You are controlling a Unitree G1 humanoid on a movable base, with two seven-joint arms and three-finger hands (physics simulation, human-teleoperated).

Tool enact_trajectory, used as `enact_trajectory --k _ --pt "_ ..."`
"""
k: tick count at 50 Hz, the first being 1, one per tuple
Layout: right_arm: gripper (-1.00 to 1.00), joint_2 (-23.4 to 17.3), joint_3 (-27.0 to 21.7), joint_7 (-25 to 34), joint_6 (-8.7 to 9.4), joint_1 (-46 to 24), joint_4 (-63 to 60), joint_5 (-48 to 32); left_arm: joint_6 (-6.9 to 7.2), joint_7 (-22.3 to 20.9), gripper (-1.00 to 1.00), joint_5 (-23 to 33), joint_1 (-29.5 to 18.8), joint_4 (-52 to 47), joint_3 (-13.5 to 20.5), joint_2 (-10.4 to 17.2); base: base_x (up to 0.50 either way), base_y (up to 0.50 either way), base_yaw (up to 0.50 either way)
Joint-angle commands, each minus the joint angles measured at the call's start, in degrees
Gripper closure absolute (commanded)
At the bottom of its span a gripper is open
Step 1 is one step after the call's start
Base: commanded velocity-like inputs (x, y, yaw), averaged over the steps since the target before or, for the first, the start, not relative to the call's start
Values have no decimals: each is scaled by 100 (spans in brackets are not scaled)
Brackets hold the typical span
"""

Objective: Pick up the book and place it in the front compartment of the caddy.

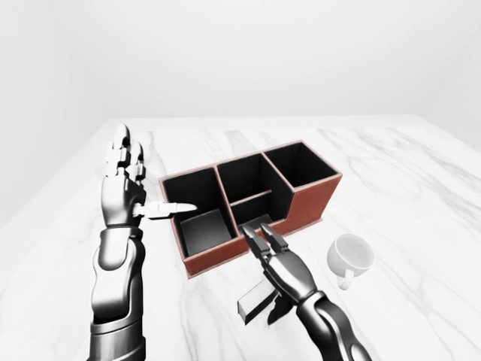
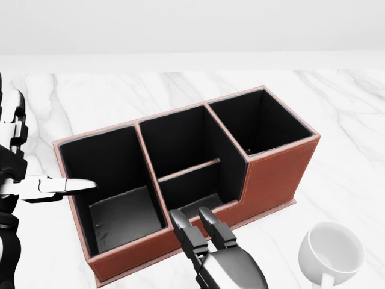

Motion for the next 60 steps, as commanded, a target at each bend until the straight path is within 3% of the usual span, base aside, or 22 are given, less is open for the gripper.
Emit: enact_trajectory --k 1,60 --pt "-100 36 -71 -48 -7 -54 202 -11 0 -4 -100 8 3 14 -8 -3 0 0 0" --pt "-100 98 -167 -227 -7 -171 800 -35 0 -8 -100 3 3 7 -1 -4 0 0 0"
